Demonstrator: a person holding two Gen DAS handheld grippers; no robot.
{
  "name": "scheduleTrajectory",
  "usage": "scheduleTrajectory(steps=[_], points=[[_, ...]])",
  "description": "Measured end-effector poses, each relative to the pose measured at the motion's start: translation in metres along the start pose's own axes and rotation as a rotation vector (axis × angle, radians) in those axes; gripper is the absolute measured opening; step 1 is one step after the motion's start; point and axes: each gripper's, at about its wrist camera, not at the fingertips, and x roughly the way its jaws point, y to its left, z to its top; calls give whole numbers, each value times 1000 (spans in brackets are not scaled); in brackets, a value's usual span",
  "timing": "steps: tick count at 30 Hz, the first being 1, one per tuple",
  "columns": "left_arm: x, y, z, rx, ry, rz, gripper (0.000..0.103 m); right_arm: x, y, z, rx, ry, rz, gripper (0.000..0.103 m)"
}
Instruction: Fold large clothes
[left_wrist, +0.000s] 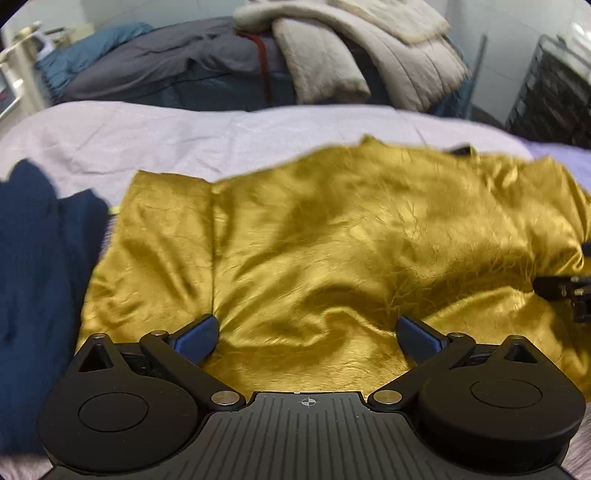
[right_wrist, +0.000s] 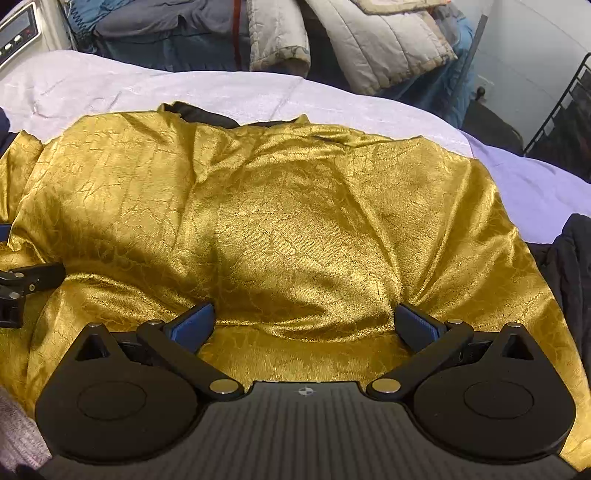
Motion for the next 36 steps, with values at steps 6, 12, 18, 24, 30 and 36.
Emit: scheduleTrajectory(steps=[6,12,18,24,30,36], points=[[-47,45,-19,-178,-91,66,103,-33,-15,-5,69,-41,44,103],[-79,63,-58,-195,-117,137,103,-77,-24,-24,128,-136,18,103],[-66,55,-75,-150,-70,167,103,-92,-30,-53,119,-194,-69,103],[-19,72,-53,-186,40,108,103,-68,-57,-75,178,-62,-147,103],[3,97,-45,-312,103,24,103,-62,-80,-91,255,-38,-66,103],[-34,95,-45,-322,-4,84,103,-64,-77,-86,266,-14,-73,103]])
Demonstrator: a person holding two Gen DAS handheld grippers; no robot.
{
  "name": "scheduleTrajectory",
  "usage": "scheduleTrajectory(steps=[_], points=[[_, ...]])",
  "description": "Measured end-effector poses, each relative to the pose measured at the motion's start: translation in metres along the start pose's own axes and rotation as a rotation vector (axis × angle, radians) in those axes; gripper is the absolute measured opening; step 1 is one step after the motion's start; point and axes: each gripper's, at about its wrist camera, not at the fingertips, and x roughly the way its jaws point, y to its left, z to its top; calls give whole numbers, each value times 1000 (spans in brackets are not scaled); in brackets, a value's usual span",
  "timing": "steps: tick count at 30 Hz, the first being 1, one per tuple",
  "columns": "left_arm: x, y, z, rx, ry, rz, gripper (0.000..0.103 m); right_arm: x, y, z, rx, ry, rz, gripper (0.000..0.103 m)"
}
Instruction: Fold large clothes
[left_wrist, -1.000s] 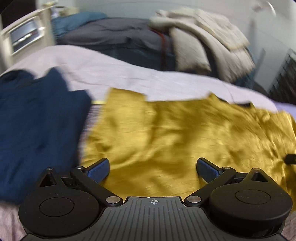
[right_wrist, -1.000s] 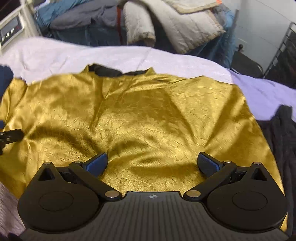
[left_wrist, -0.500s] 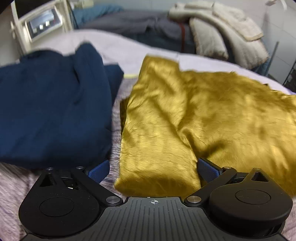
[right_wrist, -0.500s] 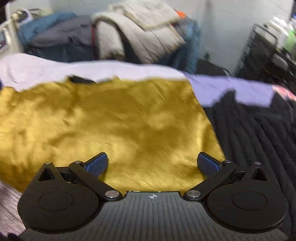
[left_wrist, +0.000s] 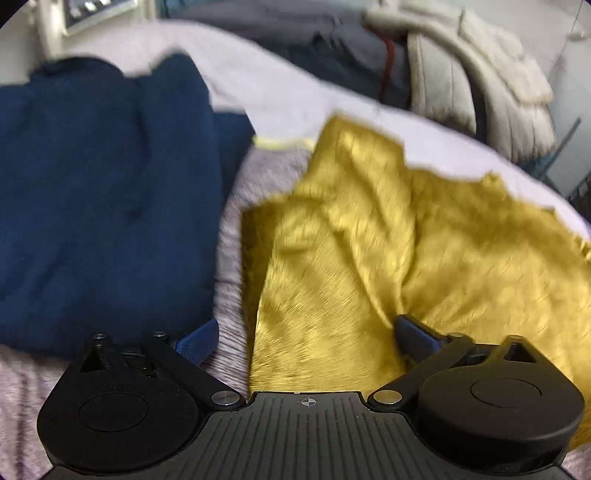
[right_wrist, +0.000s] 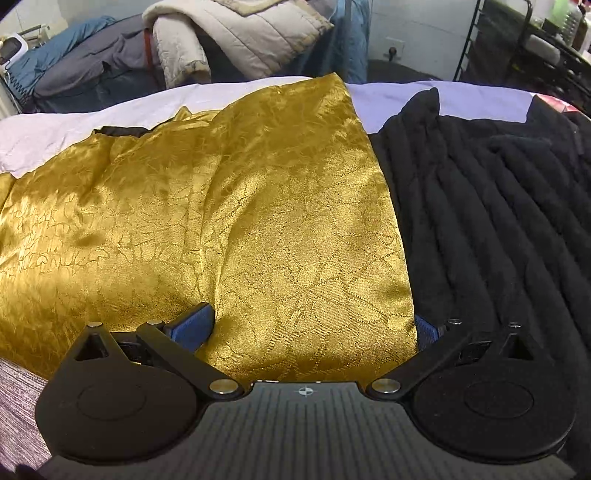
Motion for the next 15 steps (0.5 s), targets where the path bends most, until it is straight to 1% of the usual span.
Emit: scheduleTrajectory(steps=[2,4,7,9,12,15], points=[[-21,2,-6,3,-62,19,103,-4,2,-1,3,1,0,103],[-37,5,-15,6,-92,29,103,-10,0,-1,18,-3,8,103],[-51,13,-31,-14,-75,14,103,-29,-5,-6,54,-76,47,103],[-58,19,-40,-55,-54,-6,103,-39,-9,-11,83,-101,60,103],[-66,25,-55,-153,-23,-78,103,-50,-14,-16,113,-106,79,103],[-60,22,-71,-264,44,-181,103,-60,-15,-22,126,-106,107,103]])
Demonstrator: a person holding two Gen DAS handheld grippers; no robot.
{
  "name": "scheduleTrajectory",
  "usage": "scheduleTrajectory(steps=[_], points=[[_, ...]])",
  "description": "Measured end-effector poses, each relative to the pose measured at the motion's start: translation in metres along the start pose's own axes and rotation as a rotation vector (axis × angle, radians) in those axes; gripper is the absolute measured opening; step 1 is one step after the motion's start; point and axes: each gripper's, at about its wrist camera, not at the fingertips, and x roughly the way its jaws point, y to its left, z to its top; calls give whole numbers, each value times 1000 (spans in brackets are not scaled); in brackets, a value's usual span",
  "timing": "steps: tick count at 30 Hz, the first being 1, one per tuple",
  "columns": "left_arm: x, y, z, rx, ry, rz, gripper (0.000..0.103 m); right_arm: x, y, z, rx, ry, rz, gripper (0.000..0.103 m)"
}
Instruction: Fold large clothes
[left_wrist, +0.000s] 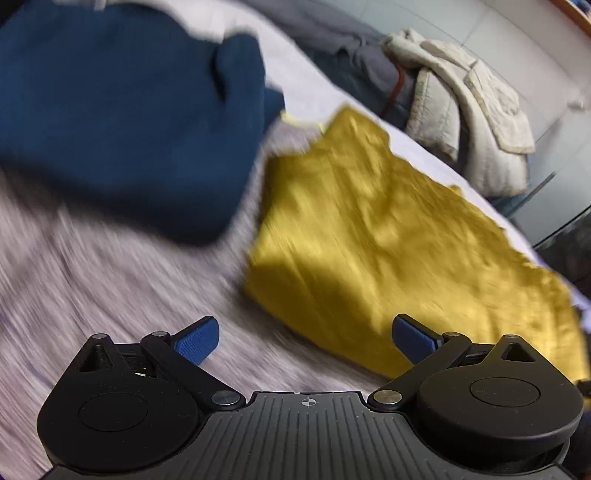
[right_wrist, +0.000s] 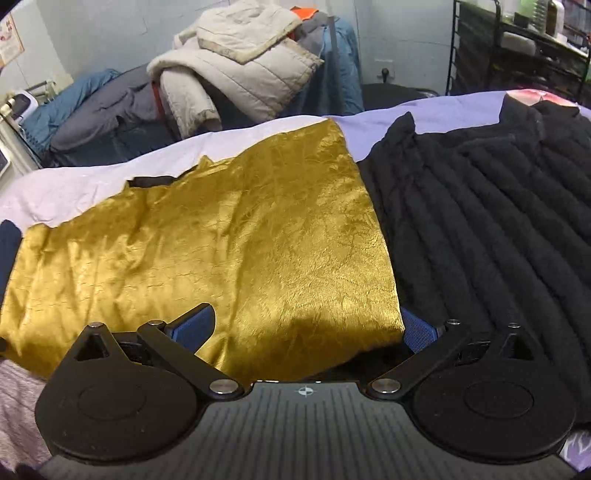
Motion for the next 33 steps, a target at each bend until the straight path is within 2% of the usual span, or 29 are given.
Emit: scheduleTrajectory(steps=[5,7,9,11,12,15,20,22,27,30,33], points=[[15,-13,-20,-94,40,-70,103,-13,-2,-4,92,10,43,103],[17,-18,-24,-121,36,-82,103,-24,-2,-3,106,-33,31,102],[23,-23,-26,-136,51,-75,103,-40,-1,-5,108,-118,-5,102],[30,-26,-25,-149,63,-69,103,-49,0,-8,95,-159,16,103],[32,-25,-25,-162,69,-76,103,-48,1,-9,90,-134,46,103],[37,-23,-24,-196,71,-87,103,-28,-5,-18,156,24,179,103],[45,-18,-21,-231,64,-88,103,1,-26,-43,415,145,274,102],[50,-16,-19,-246,65,-101,103,13,-34,-52,513,156,292,102],[63,-9,-12,-317,45,-127,103,42,-39,-54,625,155,332,102],[71,-5,-6,-369,26,-145,103,59,-42,-48,673,136,332,102],[79,-6,3,-386,11,-150,103,77,-41,-39,663,120,318,102]])
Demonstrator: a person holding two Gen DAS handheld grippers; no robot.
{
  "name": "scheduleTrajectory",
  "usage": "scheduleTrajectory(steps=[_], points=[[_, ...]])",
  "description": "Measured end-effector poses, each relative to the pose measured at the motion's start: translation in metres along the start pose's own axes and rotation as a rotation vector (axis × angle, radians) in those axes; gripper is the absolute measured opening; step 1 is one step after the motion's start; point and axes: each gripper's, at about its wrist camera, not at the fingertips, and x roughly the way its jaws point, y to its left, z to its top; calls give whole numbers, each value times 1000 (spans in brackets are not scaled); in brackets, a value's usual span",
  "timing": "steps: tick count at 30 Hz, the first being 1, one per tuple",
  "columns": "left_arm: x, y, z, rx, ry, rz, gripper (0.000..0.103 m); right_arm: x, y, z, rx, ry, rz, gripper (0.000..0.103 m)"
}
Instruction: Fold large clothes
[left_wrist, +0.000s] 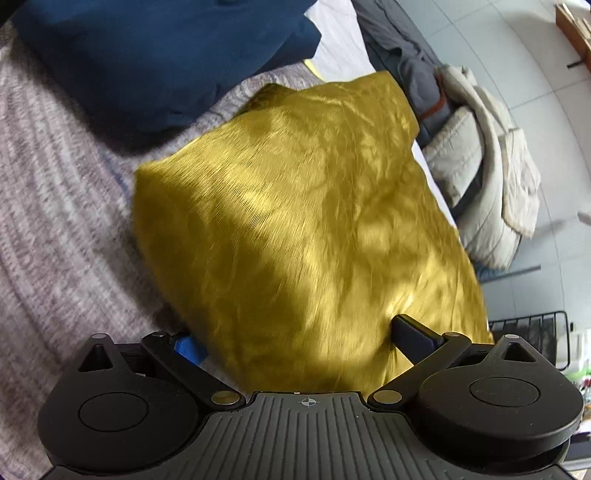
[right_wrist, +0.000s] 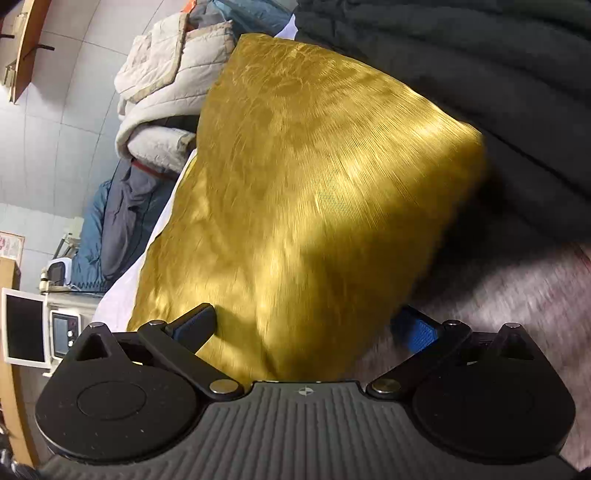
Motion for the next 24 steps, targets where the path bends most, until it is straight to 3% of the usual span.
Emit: scheduleTrajectory(steps=[9,11,13,15,24], points=[[17,-13,17,-92,-32,12,103,25,5,16,67,-21,-5,103],[17,-14,17,-97,-35,11,103,25,5,14,134,4,21,103],[18,-12,19,-105,-36,5,103,28,9,7,153,58,63,96],[19,-9,20,-116,-34,-3,103,30,15,1,137,87,81,96],[28,-13,27,-109,-44,0,103,54,33,20,31,39,67,96]])
